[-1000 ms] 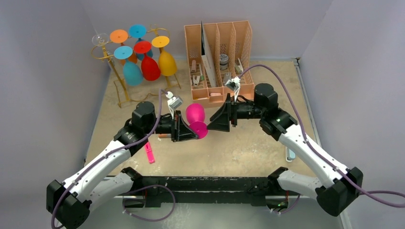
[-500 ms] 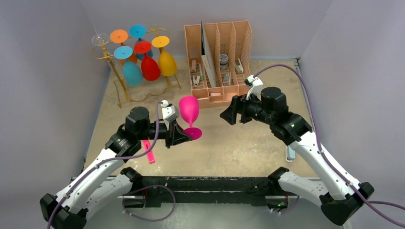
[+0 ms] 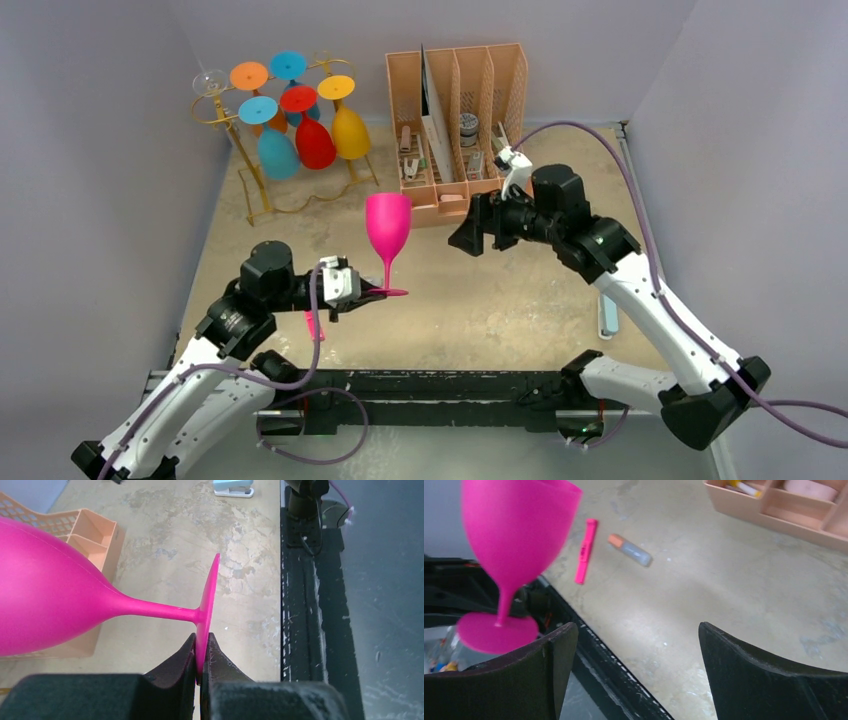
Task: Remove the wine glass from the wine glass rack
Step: Place the wine glass at the center of the board.
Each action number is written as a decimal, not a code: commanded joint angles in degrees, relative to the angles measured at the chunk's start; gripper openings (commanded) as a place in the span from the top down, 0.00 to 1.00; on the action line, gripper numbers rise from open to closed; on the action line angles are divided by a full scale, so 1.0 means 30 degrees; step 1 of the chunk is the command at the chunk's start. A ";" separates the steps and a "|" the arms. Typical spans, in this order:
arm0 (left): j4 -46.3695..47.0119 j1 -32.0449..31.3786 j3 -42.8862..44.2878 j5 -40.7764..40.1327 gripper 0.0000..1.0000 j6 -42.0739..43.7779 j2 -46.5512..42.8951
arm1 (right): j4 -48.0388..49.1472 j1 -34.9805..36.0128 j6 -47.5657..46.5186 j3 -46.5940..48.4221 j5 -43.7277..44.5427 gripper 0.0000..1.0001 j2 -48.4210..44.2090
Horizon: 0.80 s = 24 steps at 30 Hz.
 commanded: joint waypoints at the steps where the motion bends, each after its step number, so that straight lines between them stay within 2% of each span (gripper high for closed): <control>1: -0.1535 -0.0049 0.0335 0.0932 1.00 0.4886 -0.0522 | -0.0689 0.0041 -0.0422 0.2979 -0.3689 0.08 0.1506; 6: -0.4158 -0.0052 0.1193 0.1626 1.00 0.7664 0.0571 | -0.0192 0.0040 -0.0453 0.5059 -0.6926 0.09 0.3274; 9: -0.4831 -0.0063 0.1419 0.1447 1.00 0.8776 0.1522 | -0.1580 0.0040 -0.1435 0.7039 -0.8735 0.10 0.4523; 14: -0.4343 -0.0065 0.1238 0.1038 1.00 0.9805 0.2359 | -0.5807 0.0040 -0.2205 1.0424 -0.8293 0.18 0.7487; 18: -0.3448 -0.0073 0.0463 0.1355 1.00 1.0673 0.2415 | -0.7875 0.0069 -0.1172 1.2474 -0.7663 0.26 0.9525; 21: -0.1443 -0.0099 -0.1092 0.2291 1.00 1.0299 0.1620 | -0.8375 0.0069 -0.0744 1.2675 -0.7151 0.32 1.0106; 24: -0.1008 -0.0085 -0.1765 0.2262 1.00 1.0176 0.0963 | -0.7753 0.0110 -0.0631 1.2426 -0.9038 0.34 1.0297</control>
